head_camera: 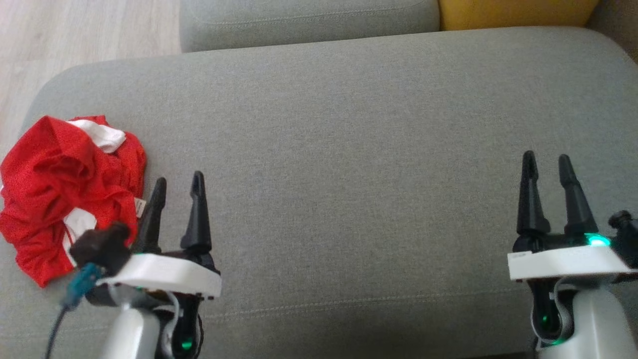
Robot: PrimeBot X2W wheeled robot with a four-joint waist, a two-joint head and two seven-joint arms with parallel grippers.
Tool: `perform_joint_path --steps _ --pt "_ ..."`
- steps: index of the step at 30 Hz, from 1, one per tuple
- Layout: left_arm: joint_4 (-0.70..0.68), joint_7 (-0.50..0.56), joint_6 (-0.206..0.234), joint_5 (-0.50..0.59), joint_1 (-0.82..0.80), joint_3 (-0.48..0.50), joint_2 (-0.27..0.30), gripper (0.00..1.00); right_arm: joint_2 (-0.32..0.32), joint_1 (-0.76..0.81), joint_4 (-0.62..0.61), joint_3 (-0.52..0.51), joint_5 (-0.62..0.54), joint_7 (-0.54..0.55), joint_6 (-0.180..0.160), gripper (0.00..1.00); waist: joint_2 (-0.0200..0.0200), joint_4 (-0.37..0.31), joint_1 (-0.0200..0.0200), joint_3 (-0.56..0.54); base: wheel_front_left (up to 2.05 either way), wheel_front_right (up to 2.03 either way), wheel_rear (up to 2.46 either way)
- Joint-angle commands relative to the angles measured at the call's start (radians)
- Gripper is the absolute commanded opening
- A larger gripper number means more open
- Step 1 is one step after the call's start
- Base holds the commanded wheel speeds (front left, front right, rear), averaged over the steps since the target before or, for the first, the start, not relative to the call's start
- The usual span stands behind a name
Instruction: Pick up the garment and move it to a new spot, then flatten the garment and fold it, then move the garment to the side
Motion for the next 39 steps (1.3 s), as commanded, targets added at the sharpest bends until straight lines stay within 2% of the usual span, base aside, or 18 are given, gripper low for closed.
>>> perform_joint_path --steps 1,3,13,20,26,31,34,37,39 --pt "-0.025 -0.018 0.023 0.046 -0.053 0.0 0.03 1.0 -0.006 -0.044 -0.028 0.019 -0.05 -0.017 0.006 1.0 0.0 0.0 -0.0001 -0.001 0.0 0.0 0.0" --pt "-0.016 -0.021 0.037 0.063 -0.054 -0.014 0.038 1.0 -0.006 -0.045 -0.025 0.017 -0.066 -0.02 0.006 1.0 0.0 0.0 -0.0001 -0.001 0.0 0.0 0.0" --pt "0.06 -0.05 0.174 0.208 -0.088 -0.167 0.126 1.0 -0.006 -0.042 -0.005 0.035 -0.188 -0.049 0.006 1.0 0.0 -0.001 -0.0001 -0.003 0.0 0.0 0.0" --pt "0.093 -0.07 0.228 0.251 -0.105 -0.236 0.156 1.0 -0.006 -0.054 0.057 0.066 -0.291 -0.069 0.007 1.0 0.0 -0.003 -0.0001 -0.005 0.0 0.0 0.0" --pt "0.105 -0.088 0.264 0.288 -0.115 -0.259 0.17 1.0 -0.006 -0.07 0.061 0.08 -0.375 -0.087 0.007 1.0 0.0 -0.004 -0.0001 -0.004 0.0 0.0 0.0" --pt "0.094 -0.102 0.279 0.313 -0.113 -0.256 0.172 1.0 -0.006 -0.069 0.054 0.085 -0.413 -0.102 0.007 1.0 0.0 -0.001 -0.0001 -0.003 0.0 0.0 0.0" --pt "0.08 -0.111 0.269 0.3 -0.102 -0.233 0.151 1.0 -0.006 -0.067 0.06 0.09 -0.398 -0.11 0.007 1.0 0.0 0.001 -0.0001 -0.002 0.0 0.0 0.0" --pt "0.073 -0.12 0.237 0.28 -0.084 -0.193 0.12 1.0 -0.006 -0.068 0.072 0.103 -0.384 -0.119 0.007 1.0 0.0 0.002 -0.0001 -0.003 0.0 0.0 0.0" --pt "0.077 -0.127 0.185 0.27 -0.067 -0.147 0.087 1.0 -0.006 -0.067 0.094 0.109 -0.324 -0.127 0.008 1.0 0.0 0.004 -0.0001 -0.004 0.0 0.0 0.0"
